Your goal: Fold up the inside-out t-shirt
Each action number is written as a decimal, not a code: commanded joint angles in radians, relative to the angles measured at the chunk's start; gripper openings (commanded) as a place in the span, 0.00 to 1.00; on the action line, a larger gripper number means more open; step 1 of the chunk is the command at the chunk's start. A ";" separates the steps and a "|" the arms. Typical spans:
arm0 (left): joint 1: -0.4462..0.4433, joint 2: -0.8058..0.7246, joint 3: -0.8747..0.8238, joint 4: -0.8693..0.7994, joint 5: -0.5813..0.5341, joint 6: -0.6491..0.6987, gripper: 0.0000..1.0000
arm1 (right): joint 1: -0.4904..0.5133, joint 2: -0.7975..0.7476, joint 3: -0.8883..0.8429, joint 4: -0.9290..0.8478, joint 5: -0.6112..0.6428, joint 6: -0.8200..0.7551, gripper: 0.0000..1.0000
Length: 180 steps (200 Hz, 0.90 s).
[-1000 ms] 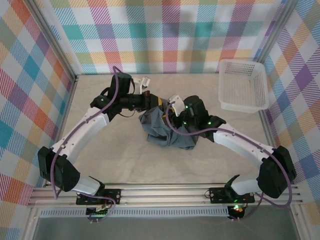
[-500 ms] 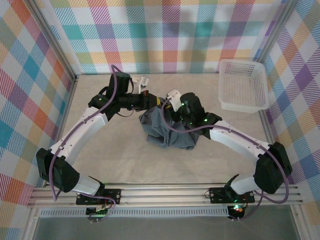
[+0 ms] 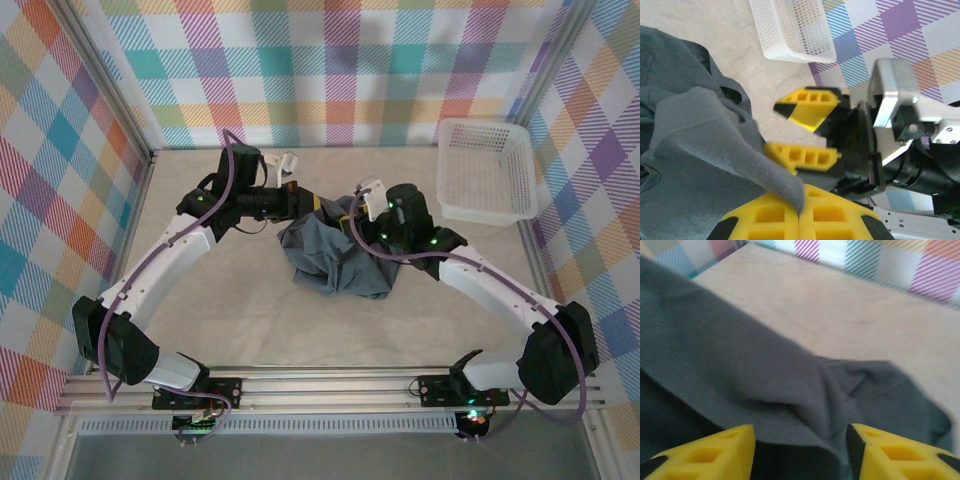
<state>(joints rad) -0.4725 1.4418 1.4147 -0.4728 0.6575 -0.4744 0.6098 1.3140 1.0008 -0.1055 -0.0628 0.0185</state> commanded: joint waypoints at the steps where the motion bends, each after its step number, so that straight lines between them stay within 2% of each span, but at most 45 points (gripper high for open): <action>1: -0.004 -0.017 0.014 0.003 0.011 0.016 0.00 | 0.017 0.034 -0.005 0.081 -0.100 0.059 0.62; 32: -0.004 -0.018 0.020 -0.001 0.023 0.020 0.00 | 0.016 0.113 0.049 0.082 0.099 0.046 0.67; 63: -0.002 -0.038 0.032 -0.042 -0.001 0.062 0.00 | 0.006 0.199 0.141 -0.039 0.095 -0.035 0.63; 71: -0.001 -0.050 0.037 -0.067 -0.029 0.082 0.00 | -0.006 0.209 0.155 -0.074 0.111 -0.019 0.55; 87: 0.012 -0.076 0.037 -0.129 -0.104 0.109 0.00 | -0.042 0.188 0.150 -0.114 0.129 0.047 0.26; 93: 0.018 -0.087 0.037 -0.160 -0.145 0.116 0.00 | -0.052 0.166 0.138 -0.117 0.112 0.061 0.18; 104: 0.028 -0.103 0.028 -0.215 -0.213 0.125 0.00 | -0.058 0.126 0.113 -0.111 0.057 0.059 0.10; 117: 0.042 -0.120 0.001 -0.256 -0.274 0.126 0.00 | -0.058 0.073 0.087 -0.114 -0.069 0.058 0.00; 131: 0.047 -0.140 -0.040 -0.283 -0.322 0.129 0.00 | -0.058 0.026 0.070 -0.120 -0.191 0.088 0.00; 152: 0.049 -0.177 -0.108 -0.272 -0.318 0.126 0.00 | -0.055 -0.023 0.044 -0.072 -0.367 0.170 0.00; 160: 0.049 -0.191 -0.123 -0.282 -0.344 0.124 0.08 | -0.048 -0.036 0.040 -0.034 -0.439 0.212 0.00; 172: 0.049 -0.228 -0.135 -0.299 -0.414 0.127 0.30 | -0.021 -0.035 0.044 0.003 -0.502 0.251 0.00; 180: 0.049 -0.278 -0.151 -0.284 -0.462 0.132 0.41 | 0.017 -0.017 0.059 0.005 -0.521 0.265 0.00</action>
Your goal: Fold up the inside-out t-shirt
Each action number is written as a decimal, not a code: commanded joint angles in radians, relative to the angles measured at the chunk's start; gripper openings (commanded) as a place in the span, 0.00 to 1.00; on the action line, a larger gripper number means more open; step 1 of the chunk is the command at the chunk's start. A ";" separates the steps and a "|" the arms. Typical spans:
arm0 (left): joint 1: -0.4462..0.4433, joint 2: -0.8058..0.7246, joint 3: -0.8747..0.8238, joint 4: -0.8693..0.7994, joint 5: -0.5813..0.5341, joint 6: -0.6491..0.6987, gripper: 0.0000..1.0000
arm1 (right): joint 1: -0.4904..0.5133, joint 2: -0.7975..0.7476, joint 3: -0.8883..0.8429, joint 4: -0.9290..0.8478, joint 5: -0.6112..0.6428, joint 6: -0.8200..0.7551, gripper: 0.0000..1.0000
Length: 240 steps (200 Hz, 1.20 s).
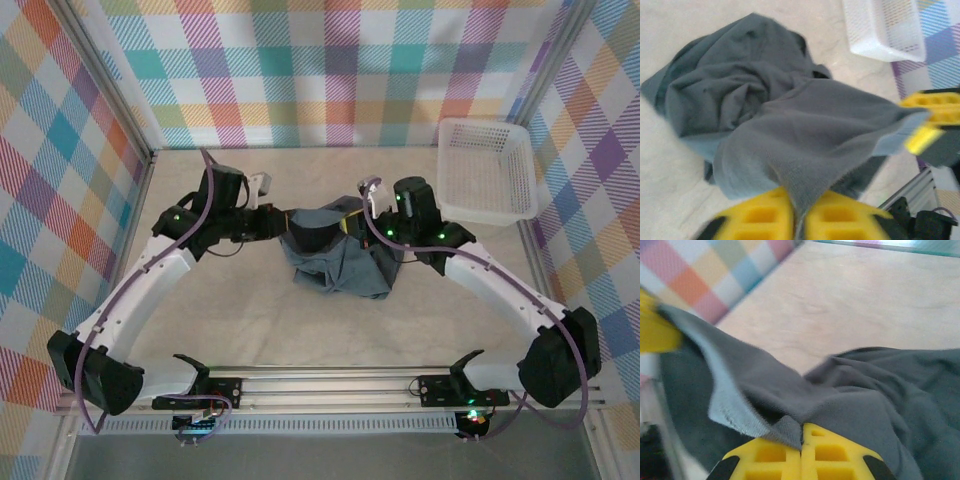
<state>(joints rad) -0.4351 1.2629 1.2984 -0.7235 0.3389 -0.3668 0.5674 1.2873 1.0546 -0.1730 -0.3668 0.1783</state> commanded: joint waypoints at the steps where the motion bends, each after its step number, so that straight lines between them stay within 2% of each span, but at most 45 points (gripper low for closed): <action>1: 0.013 -0.107 -0.037 -0.029 -0.151 0.025 0.42 | 0.064 0.013 0.007 0.072 -0.217 0.104 0.00; 26: 0.013 -0.371 -0.137 0.174 -0.335 0.054 0.60 | 0.234 0.148 0.081 0.049 -0.230 0.074 0.00; 40: 0.012 -0.458 -0.168 0.249 -0.436 0.073 0.62 | 0.312 0.239 0.143 0.053 -0.280 0.062 0.00; 49: 0.012 -0.457 -0.156 0.252 -0.465 0.079 0.63 | 0.336 0.277 0.192 0.054 -0.343 0.066 0.08; 55: 0.013 -0.439 -0.138 0.239 -0.468 0.082 0.64 | 0.339 0.290 0.222 0.048 -0.380 0.072 0.19; 64: 0.013 -0.396 -0.108 0.211 -0.452 0.079 0.65 | 0.326 0.281 0.247 0.033 -0.380 0.082 0.36; 75: 0.013 -0.320 -0.073 0.167 -0.426 0.053 0.67 | 0.275 0.226 0.223 0.046 -0.332 0.115 0.45; 84: 0.014 -0.252 -0.046 0.127 -0.405 0.033 0.68 | 0.202 0.171 0.170 0.077 -0.289 0.169 0.49; 95: 0.013 -0.152 -0.004 0.080 -0.351 0.014 0.69 | 0.099 0.111 0.108 0.059 -0.168 0.235 0.51; 112: 0.011 0.016 0.045 0.059 -0.196 -0.016 0.69 | -0.033 0.094 0.095 -0.129 0.155 0.259 0.54; 124: -0.002 0.137 0.069 0.066 -0.126 -0.036 0.70 | -0.105 0.140 0.123 -0.231 0.273 0.245 0.54; 139: -0.018 0.286 0.104 0.076 -0.091 -0.040 0.70 | -0.155 0.243 0.171 -0.286 0.287 0.196 0.56; 180: -0.033 0.642 0.262 0.084 -0.041 -0.028 0.71 | -0.159 0.535 0.286 -0.311 0.219 0.169 0.62; 192: -0.039 0.729 0.318 0.071 -0.019 -0.028 0.70 | -0.159 0.614 0.325 -0.339 0.196 0.179 0.59; 203: -0.043 0.784 0.343 0.074 -0.023 -0.028 0.62 | -0.159 0.654 0.341 -0.344 0.168 0.181 0.45; 210: -0.043 0.802 0.349 0.089 -0.020 -0.028 0.51 | -0.160 0.659 0.344 -0.339 0.152 0.179 0.32; 222: -0.040 0.811 0.357 0.107 -0.017 -0.022 0.19 | -0.159 0.626 0.335 -0.319 0.134 0.167 0.08; 230: -0.035 0.805 0.372 0.105 -0.010 -0.014 0.02 | -0.162 0.582 0.325 -0.303 0.134 0.161 0.00; 240: -0.020 0.787 0.392 0.102 0.016 -0.011 0.00 | -0.172 0.510 0.304 -0.272 0.122 0.158 0.00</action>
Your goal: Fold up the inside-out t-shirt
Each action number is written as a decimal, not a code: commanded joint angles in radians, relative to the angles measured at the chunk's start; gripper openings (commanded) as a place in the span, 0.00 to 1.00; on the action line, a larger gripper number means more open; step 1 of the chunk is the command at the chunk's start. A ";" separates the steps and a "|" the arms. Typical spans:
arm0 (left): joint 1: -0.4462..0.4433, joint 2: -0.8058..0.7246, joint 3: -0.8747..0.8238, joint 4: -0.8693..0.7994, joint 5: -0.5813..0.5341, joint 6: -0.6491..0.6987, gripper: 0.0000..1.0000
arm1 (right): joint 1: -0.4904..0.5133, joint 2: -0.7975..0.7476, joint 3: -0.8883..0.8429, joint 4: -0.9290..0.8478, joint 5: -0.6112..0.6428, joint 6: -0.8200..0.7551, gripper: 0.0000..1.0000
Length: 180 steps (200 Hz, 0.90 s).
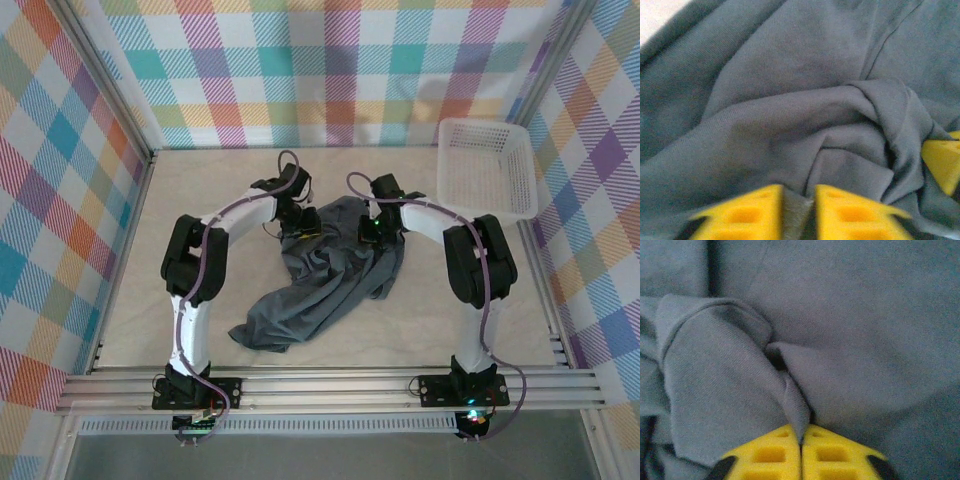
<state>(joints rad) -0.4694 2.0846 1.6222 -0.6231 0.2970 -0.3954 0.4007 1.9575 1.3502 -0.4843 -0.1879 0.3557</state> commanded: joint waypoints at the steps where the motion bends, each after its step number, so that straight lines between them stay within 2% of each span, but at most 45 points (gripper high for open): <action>1: 0.015 -0.037 0.070 0.002 0.061 0.017 0.00 | -0.007 -0.167 0.005 0.043 -0.059 -0.019 0.00; 32: 0.091 -0.199 0.086 0.022 0.130 -0.009 0.00 | -0.080 -0.385 -0.059 0.136 -0.163 0.029 0.00; 55: 0.151 -0.368 0.058 0.029 0.145 -0.020 0.00 | -0.099 -0.555 -0.133 0.207 -0.232 -0.013 0.00; 73: 0.183 -0.486 0.001 -0.001 0.111 -0.004 0.00 | -0.099 -0.683 -0.221 0.256 -0.287 -0.030 0.00; 94: 0.194 -0.594 -0.121 -0.056 0.013 0.037 0.00 | -0.099 -0.783 -0.324 0.200 -0.224 -0.037 0.00; 127: 0.209 -0.704 -0.400 -0.028 -0.043 0.034 0.00 | -0.099 -0.838 -0.469 0.120 -0.187 0.012 0.00; 152: 0.222 -0.745 -0.516 -0.026 -0.067 0.035 0.00 | -0.135 -0.834 -0.454 -0.012 0.042 0.133 0.00; 167: 0.224 -0.754 -0.538 -0.020 -0.037 0.072 0.00 | -0.167 -0.812 -0.452 -0.028 0.001 0.174 0.00; 180: 0.223 -0.729 -0.546 -0.004 0.033 0.101 0.00 | -0.168 -0.772 -0.472 -0.009 -0.029 0.185 0.00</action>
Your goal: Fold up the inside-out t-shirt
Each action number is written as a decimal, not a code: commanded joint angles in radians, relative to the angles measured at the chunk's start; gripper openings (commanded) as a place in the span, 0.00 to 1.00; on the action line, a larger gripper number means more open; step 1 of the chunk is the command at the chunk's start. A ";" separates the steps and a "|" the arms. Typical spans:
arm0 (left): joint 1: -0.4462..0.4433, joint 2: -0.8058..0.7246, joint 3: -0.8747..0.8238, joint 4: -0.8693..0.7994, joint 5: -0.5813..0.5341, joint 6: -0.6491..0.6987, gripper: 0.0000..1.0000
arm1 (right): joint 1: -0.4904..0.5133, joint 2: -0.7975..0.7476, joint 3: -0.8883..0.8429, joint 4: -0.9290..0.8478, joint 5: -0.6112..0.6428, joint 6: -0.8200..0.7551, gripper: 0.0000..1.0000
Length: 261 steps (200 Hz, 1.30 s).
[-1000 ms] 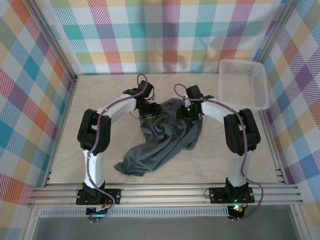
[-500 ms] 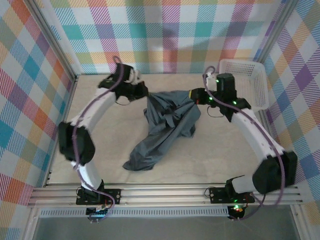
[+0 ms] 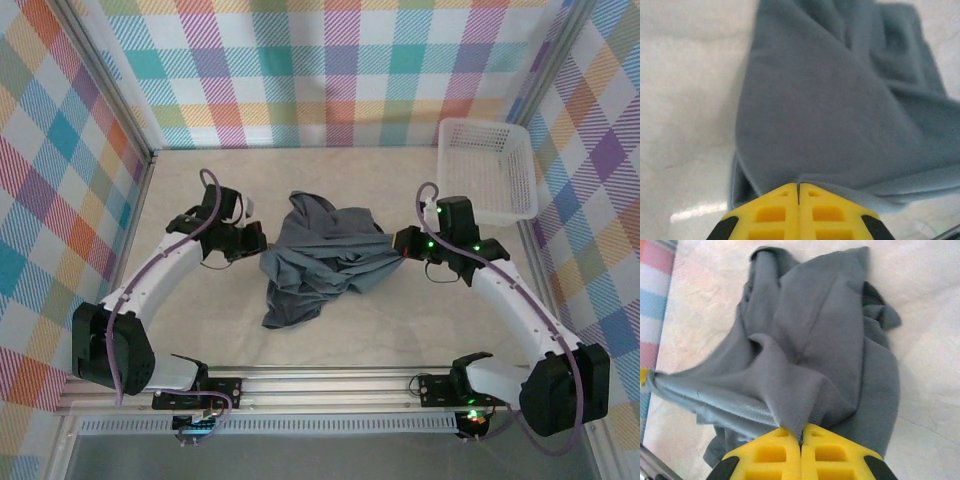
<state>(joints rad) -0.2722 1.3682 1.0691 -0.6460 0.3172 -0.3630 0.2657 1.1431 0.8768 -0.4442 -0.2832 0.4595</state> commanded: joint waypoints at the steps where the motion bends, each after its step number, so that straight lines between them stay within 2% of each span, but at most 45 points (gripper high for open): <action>1: 0.026 -0.009 0.007 0.020 0.019 0.071 0.00 | -0.033 0.047 -0.001 -0.048 0.064 0.082 0.01; 21: -0.008 0.037 0.018 0.068 0.108 0.079 0.01 | -0.033 0.179 0.026 -0.066 0.009 0.024 0.13; 40: -0.103 0.017 -0.003 0.161 0.059 0.013 0.28 | -0.026 0.260 0.104 -0.106 -0.047 -0.055 0.35; 50: -0.165 0.016 -0.021 0.186 -0.011 -0.043 0.46 | -0.003 0.259 0.144 -0.114 -0.027 -0.123 0.44; 58: -0.218 0.024 -0.033 0.181 -0.097 -0.092 0.56 | 0.031 0.242 0.159 -0.100 0.021 -0.190 0.52; 66: -0.265 0.034 -0.049 0.174 -0.169 -0.126 0.60 | 0.079 0.225 0.165 -0.072 0.064 -0.273 0.61; 78: -0.317 0.029 -0.092 0.192 -0.251 -0.178 0.63 | 0.156 0.213 0.162 -0.017 0.064 -0.415 0.71; 88: -0.337 0.014 -0.139 0.249 -0.253 -0.232 0.64 | 0.212 0.222 0.164 0.009 0.022 -0.503 0.73; 105: -0.368 -0.018 -0.198 0.338 -0.250 -0.319 0.71 | 0.277 0.288 0.197 0.016 -0.074 -0.584 0.75; 135: -0.415 -0.041 -0.224 0.343 -0.299 -0.373 0.85 | 0.373 0.453 0.247 0.019 -0.050 -0.662 0.78; 144: -0.415 -0.058 -0.232 0.345 -0.308 -0.379 0.87 | 0.390 0.498 0.271 0.006 -0.031 -0.669 0.76; 153: -0.415 -0.076 -0.229 0.326 -0.320 -0.376 0.89 | 0.397 0.538 0.315 -0.032 0.012 -0.646 0.65; 170: -0.414 -0.109 -0.216 0.281 -0.337 -0.350 0.89 | 0.389 0.561 0.400 -0.094 0.084 -0.525 0.21; 184: -0.417 -0.151 -0.229 0.286 -0.334 -0.330 0.89 | 0.378 0.510 0.389 -0.046 0.051 -0.461 0.00; 211: -0.477 -0.214 -0.273 0.358 -0.313 -0.228 0.84 | 0.317 0.431 0.376 0.042 -0.047 -0.288 0.00; 228: -0.538 -0.198 -0.303 0.497 -0.289 -0.186 0.83 | 0.256 0.420 0.380 0.073 -0.060 -0.176 0.00; 261: -0.562 -0.028 -0.306 0.697 -0.231 -0.306 0.81 | 0.176 0.435 0.390 0.131 -0.091 -0.072 0.00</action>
<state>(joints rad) -0.8215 1.2274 0.7746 -0.1413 0.0422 -0.6170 0.4801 1.5642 1.2362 -0.3676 -0.3180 0.2558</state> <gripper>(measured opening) 0.820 0.047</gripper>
